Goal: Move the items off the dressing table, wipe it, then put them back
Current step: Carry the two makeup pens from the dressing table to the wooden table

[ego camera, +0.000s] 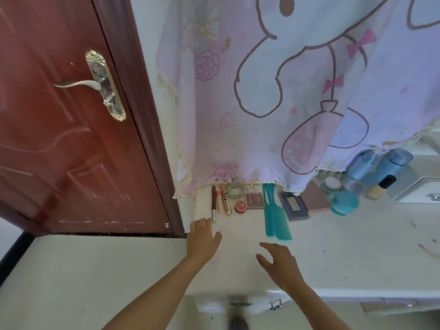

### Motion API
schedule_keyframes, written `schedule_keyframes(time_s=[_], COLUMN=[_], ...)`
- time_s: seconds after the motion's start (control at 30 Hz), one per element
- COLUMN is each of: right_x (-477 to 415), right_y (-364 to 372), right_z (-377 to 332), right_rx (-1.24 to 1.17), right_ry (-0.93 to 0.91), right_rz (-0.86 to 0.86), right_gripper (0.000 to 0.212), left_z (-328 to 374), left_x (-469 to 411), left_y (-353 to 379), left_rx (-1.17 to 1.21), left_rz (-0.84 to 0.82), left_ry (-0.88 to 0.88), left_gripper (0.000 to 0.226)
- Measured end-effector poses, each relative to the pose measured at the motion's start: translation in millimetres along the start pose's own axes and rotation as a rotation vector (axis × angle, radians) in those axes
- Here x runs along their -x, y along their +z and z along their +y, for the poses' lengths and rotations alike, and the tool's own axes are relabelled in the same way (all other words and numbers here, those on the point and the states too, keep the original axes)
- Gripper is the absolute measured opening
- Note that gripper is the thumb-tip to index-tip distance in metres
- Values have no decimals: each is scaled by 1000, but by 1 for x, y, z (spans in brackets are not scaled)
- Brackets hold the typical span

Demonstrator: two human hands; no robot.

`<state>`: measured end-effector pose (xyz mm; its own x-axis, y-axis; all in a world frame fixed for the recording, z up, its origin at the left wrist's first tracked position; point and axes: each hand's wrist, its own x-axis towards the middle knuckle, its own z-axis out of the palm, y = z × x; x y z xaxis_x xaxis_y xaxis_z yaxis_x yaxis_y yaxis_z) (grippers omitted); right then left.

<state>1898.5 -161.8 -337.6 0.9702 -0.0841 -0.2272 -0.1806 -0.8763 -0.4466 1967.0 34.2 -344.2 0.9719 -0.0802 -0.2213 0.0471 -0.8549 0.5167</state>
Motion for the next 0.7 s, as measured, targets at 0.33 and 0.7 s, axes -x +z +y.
schedule_keyframes(time_s=[0.33,0.7], right_x=[-66,-138], right_y=[19,20], right_z=[-20,-39], right_rx=[10,-87], right_ry=[-255,-273], right_rz=[137,133], right_gripper=[40,35], left_z=[16,5], left_x=[-34,-49], left_y=[34,16], left_rx=[-78,-106], left_rz=[-20,-7], left_ry=[-248,-292], left_gripper=[73,42])
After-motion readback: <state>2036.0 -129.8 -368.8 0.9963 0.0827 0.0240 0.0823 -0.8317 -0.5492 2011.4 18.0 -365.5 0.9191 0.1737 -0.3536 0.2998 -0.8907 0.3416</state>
